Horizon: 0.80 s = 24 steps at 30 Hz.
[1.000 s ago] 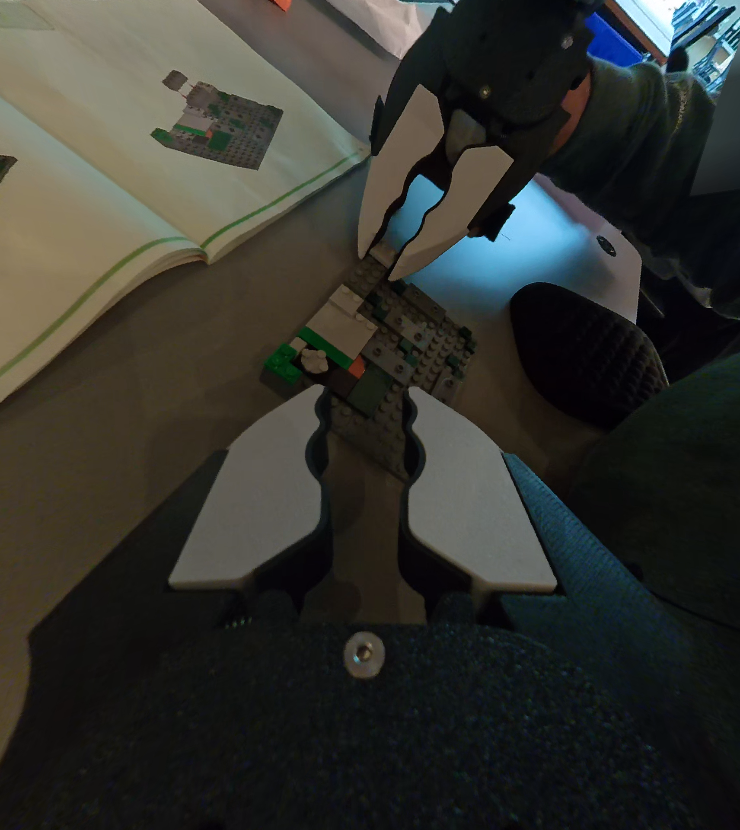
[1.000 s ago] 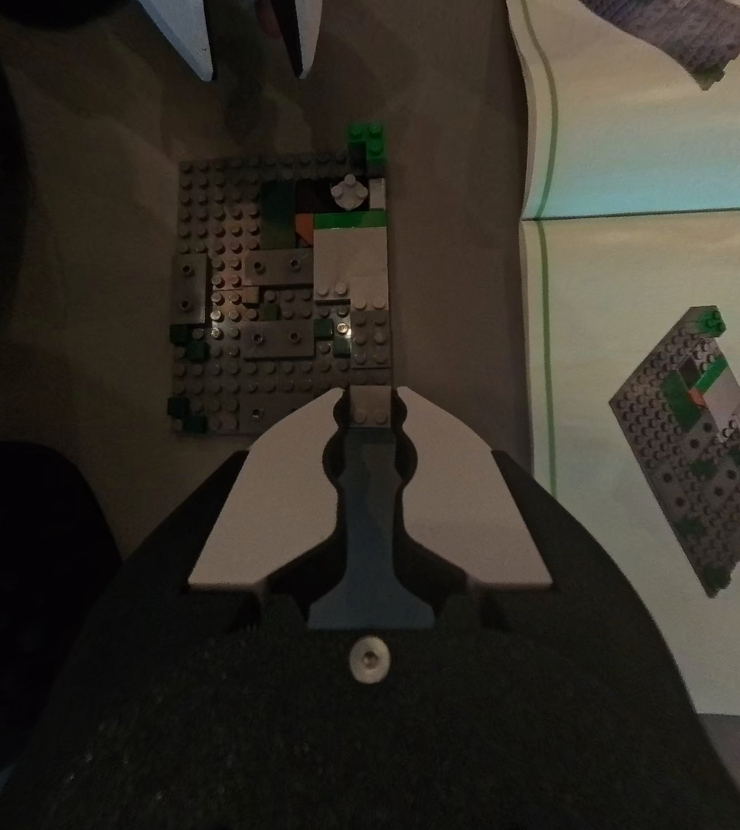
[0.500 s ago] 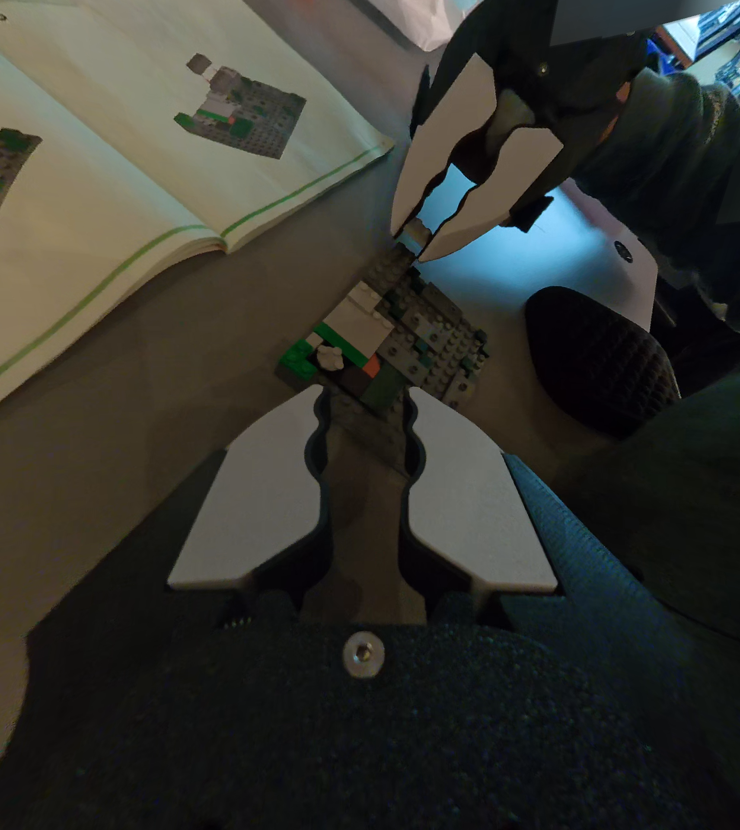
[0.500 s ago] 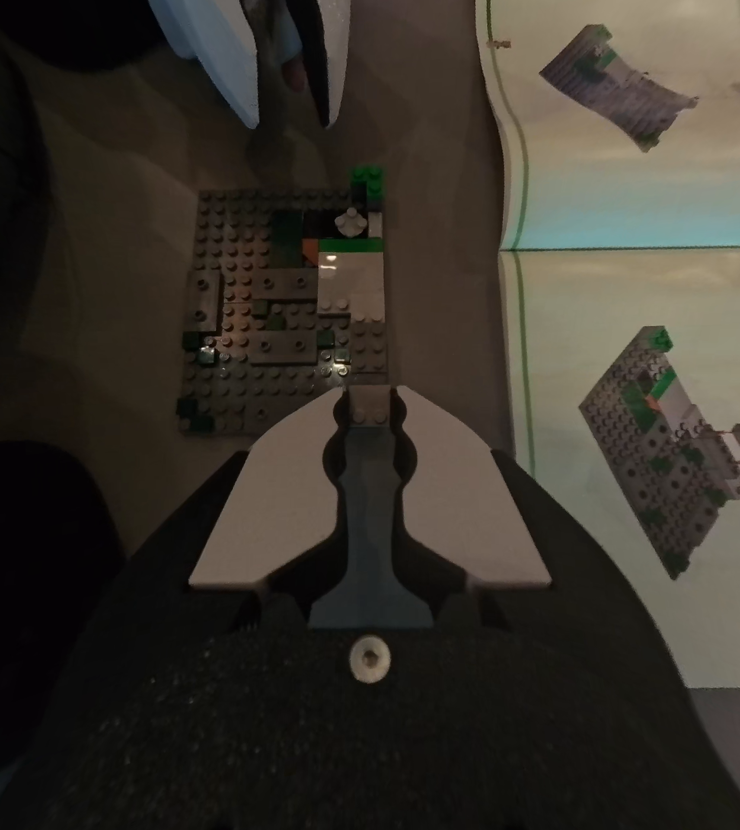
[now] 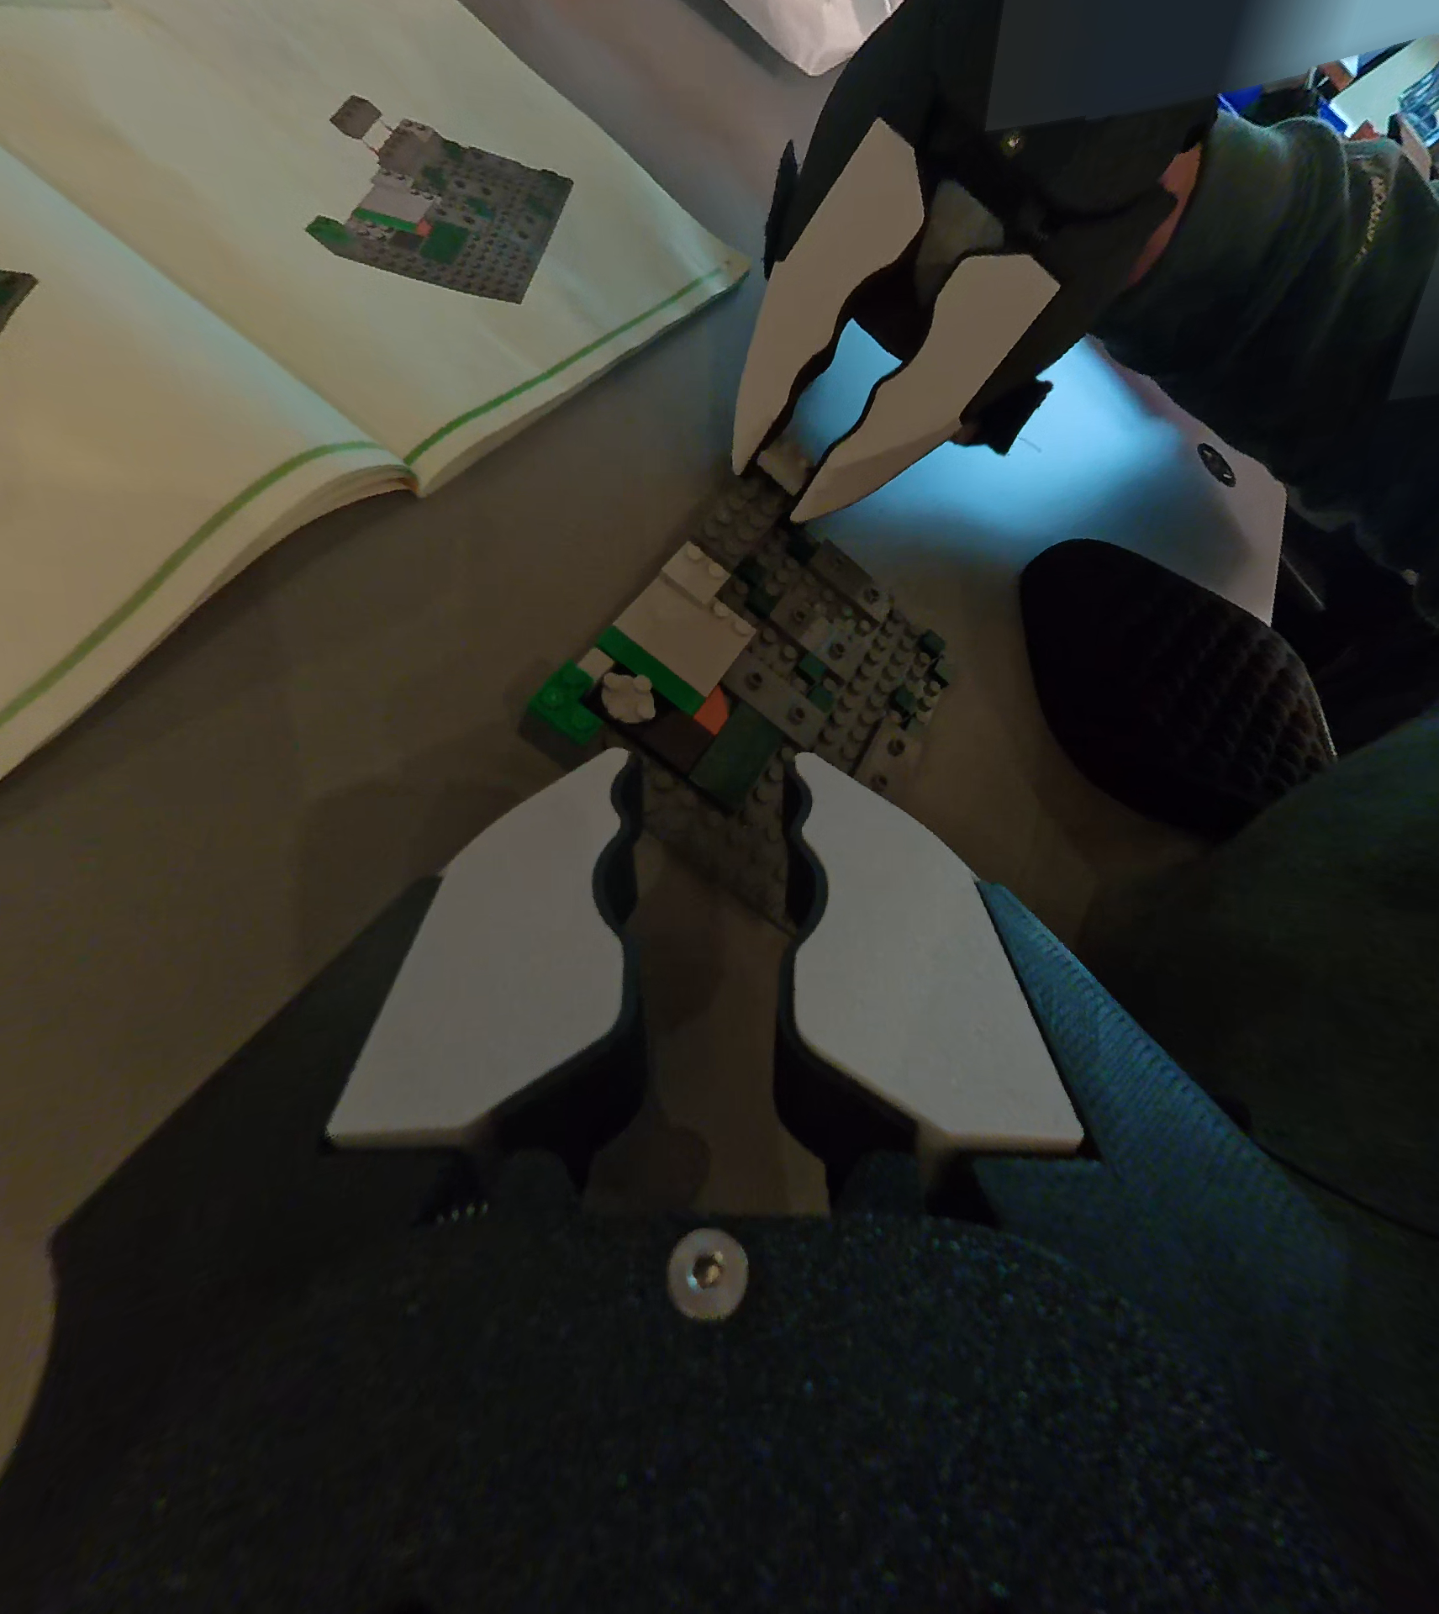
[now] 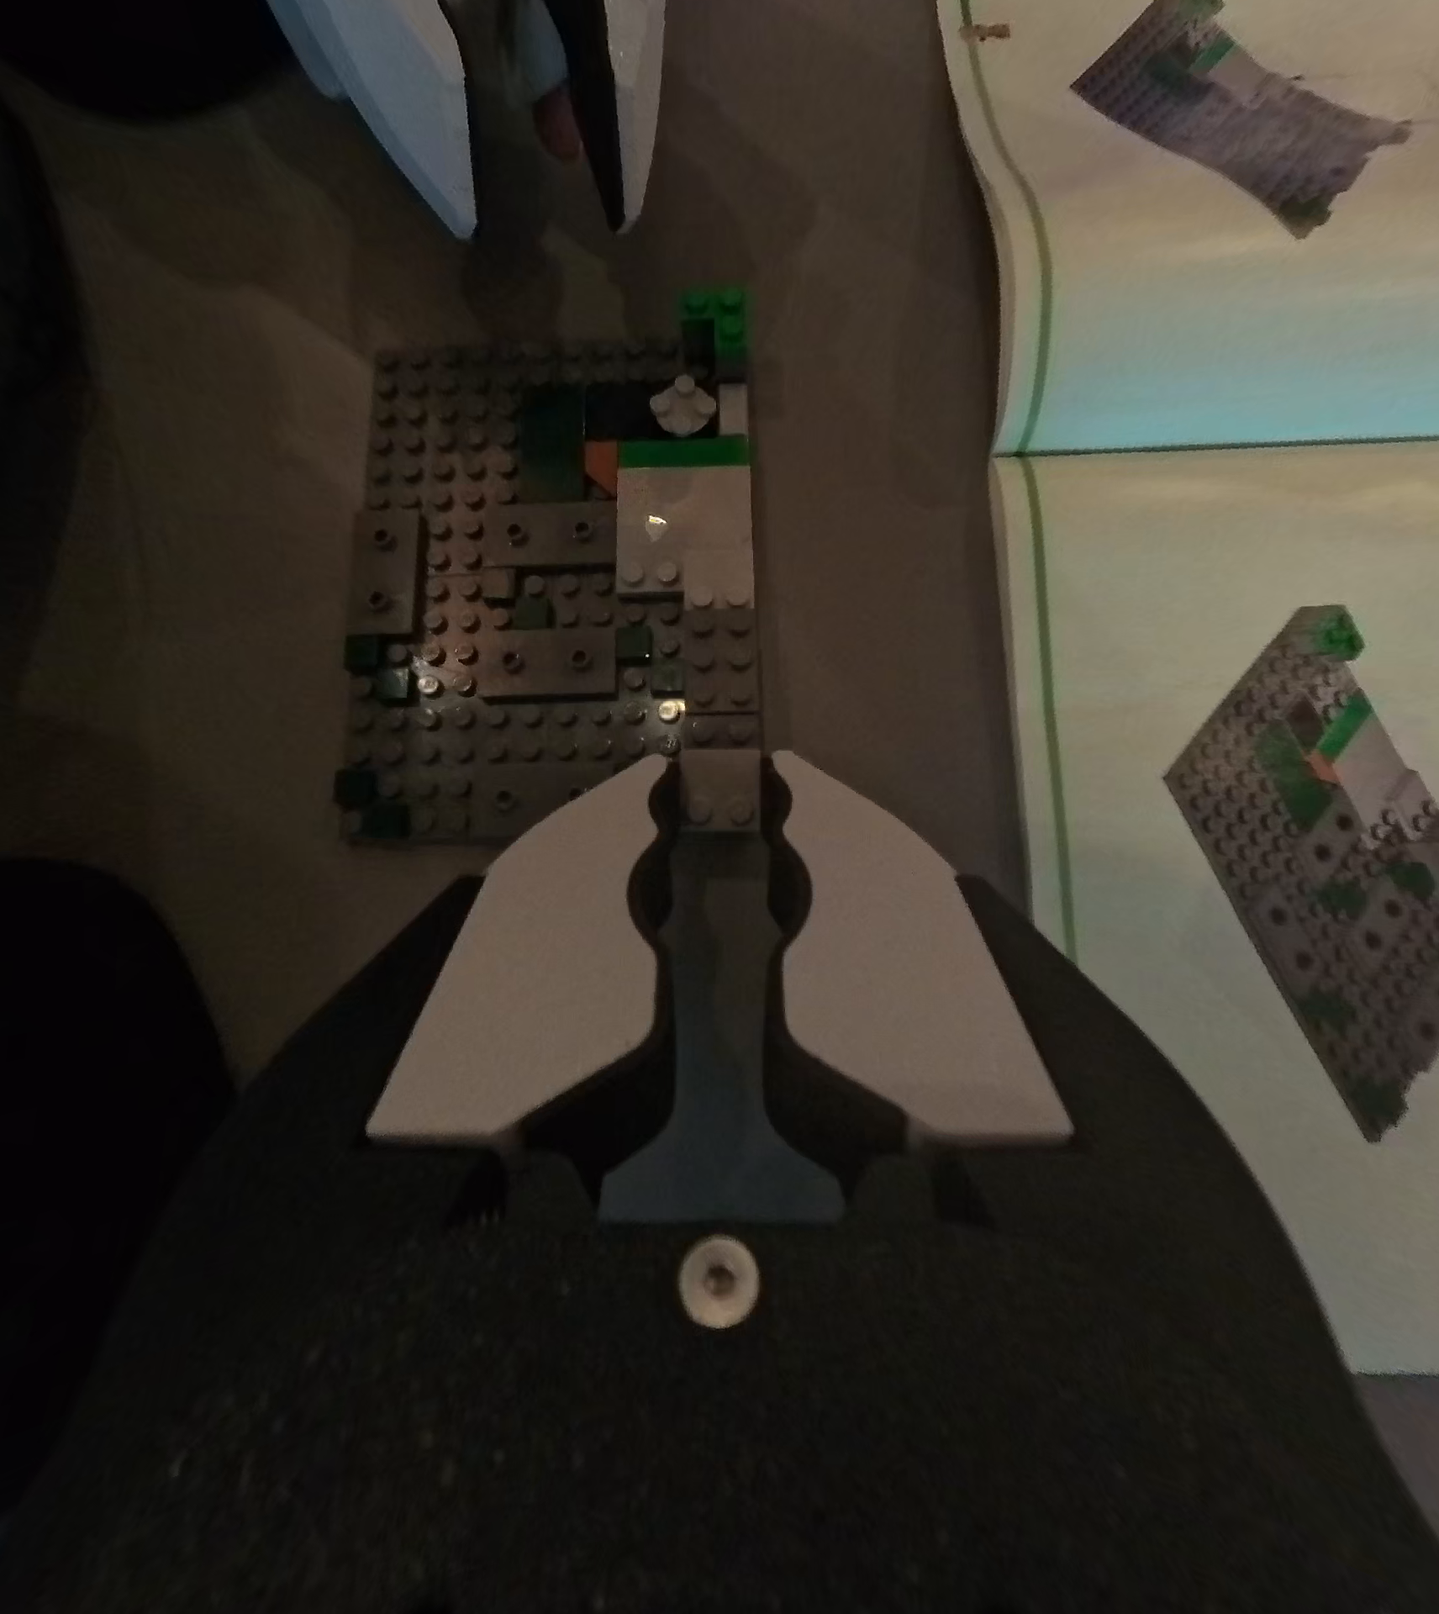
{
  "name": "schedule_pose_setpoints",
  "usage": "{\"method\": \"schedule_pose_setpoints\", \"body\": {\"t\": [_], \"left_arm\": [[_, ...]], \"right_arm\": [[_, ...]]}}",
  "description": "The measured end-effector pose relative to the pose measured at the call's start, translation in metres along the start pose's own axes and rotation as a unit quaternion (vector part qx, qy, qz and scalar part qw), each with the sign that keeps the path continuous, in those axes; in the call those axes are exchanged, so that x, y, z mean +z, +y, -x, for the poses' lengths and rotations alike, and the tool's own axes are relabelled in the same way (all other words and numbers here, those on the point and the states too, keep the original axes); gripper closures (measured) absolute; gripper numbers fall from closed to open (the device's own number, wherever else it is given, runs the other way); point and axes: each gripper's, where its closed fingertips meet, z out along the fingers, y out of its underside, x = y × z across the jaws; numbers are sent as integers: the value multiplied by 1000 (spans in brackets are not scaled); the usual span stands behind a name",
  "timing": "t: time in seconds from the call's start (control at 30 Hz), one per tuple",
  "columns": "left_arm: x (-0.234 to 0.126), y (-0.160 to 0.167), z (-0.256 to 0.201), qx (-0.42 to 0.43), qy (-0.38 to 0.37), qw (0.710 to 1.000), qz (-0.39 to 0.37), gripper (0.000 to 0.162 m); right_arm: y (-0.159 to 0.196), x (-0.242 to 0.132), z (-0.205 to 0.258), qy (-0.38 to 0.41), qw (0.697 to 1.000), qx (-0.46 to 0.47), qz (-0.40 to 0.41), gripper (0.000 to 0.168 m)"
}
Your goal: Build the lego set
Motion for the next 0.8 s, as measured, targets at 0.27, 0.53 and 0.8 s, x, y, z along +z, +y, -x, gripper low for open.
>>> {"method": "schedule_pose_setpoints", "body": {"t": [0.27, 0.53, 0.8], "left_arm": [[0, 0, 0, -2, 5, 1000, -2, 132], [0, -1, -1, -2, 7, 1000, -5, 132], [0, 0, -2, -1, 8, 1000, -5, 132]], "right_arm": [[1, 2, 2, -6, 1000, 4, 5, 149], [0, 3, 1, -6, 1000, 11, -1, 148], [0, 5, 1, -2, 1000, 12, 1, 150]]}}
